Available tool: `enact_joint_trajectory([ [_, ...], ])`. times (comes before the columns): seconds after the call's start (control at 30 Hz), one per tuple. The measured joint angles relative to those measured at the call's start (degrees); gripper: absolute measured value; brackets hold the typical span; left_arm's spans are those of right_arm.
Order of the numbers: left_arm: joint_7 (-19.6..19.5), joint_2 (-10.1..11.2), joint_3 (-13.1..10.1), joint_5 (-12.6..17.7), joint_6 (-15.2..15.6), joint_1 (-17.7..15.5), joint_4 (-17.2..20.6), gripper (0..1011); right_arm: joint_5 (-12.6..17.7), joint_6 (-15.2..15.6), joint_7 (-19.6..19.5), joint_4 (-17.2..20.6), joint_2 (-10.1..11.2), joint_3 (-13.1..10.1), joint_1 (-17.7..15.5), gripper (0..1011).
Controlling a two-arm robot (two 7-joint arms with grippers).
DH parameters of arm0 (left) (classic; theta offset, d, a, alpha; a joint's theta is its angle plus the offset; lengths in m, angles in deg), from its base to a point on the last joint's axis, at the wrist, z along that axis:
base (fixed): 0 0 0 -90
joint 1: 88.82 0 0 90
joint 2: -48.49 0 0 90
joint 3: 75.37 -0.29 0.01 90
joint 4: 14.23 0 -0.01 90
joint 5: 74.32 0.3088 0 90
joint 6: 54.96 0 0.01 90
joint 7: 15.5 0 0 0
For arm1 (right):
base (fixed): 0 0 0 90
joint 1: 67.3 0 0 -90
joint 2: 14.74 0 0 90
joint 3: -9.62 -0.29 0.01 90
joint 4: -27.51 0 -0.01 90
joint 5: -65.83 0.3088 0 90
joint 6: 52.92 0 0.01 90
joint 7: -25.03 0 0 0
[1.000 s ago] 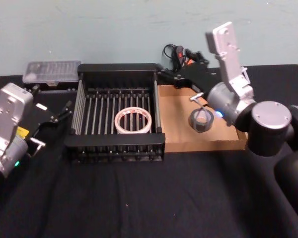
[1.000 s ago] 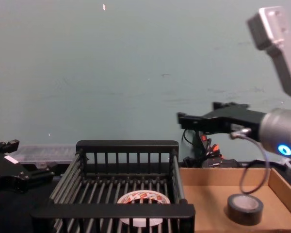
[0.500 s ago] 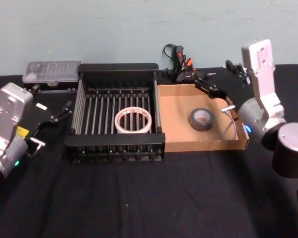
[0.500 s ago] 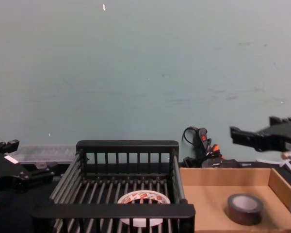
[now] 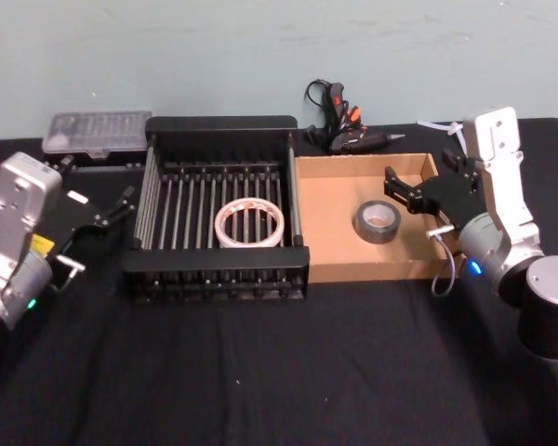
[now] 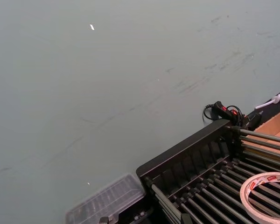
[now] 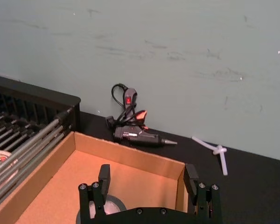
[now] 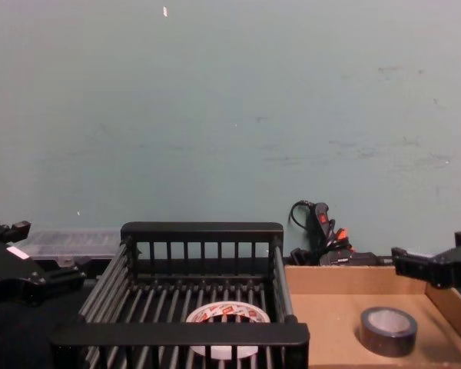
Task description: Pick up the white tape and place it into the black box , Pick up the silver tape and place it into the brown box.
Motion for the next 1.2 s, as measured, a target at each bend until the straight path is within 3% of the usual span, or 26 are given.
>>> enact_joint_trajectory([
  [1.2,0.0,0.0,0.0,0.0,0.0,0.0,0.0,1001,0.1,-0.3,0.0,0.2,0.2,0.2,0.1,1002],
])
